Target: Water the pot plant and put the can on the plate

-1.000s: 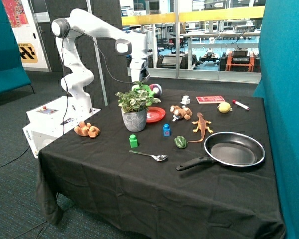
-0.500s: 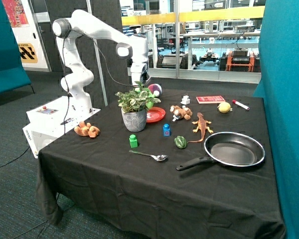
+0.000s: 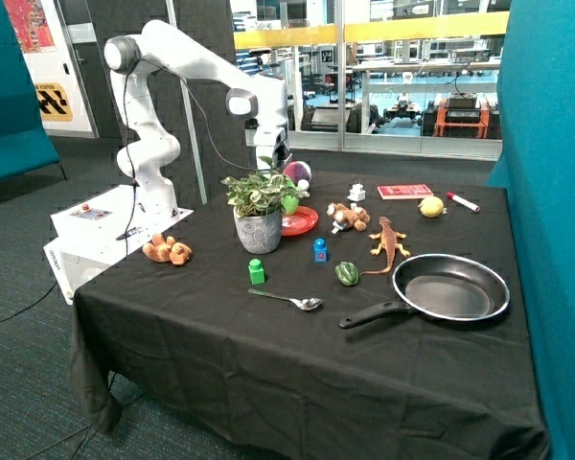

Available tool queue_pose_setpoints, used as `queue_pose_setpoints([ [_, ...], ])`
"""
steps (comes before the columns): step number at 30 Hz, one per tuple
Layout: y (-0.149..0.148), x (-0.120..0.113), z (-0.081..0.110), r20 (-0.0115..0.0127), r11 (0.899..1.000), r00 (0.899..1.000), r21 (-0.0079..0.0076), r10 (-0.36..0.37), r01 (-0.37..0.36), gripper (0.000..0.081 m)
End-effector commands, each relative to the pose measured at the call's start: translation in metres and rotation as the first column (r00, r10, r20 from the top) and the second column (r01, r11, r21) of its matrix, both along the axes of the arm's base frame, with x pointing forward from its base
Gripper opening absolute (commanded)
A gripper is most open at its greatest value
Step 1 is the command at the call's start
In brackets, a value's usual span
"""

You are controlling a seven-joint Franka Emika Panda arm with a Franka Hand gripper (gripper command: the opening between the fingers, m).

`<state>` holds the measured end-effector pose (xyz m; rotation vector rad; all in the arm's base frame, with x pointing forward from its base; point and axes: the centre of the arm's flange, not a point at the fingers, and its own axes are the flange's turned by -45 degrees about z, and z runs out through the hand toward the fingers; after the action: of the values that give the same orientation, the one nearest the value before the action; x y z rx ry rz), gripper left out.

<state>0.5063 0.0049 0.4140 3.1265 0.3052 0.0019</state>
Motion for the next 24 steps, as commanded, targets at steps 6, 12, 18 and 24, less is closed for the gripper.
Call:
queue_pose_setpoints([
  [6,-0.0023,0.0074,-0.013,-0.0012,1.0,1.0,0.0001,-0.001,0.001,0.0],
  [12,-0.0013,0.0078,-0.0172,-0.0012,1.0,1.0,0.0001,0.009,-0.009,0.0],
  [18,-0.0003,0.0083,-0.0186,-0.0012,1.0,1.0,0.0001,0.011,-0.011,0.0],
  [24,0.0015,0.0082,-0.0193,-0.0012,1.0,1.0,0.0001,0.016,-0.016,0.0],
])
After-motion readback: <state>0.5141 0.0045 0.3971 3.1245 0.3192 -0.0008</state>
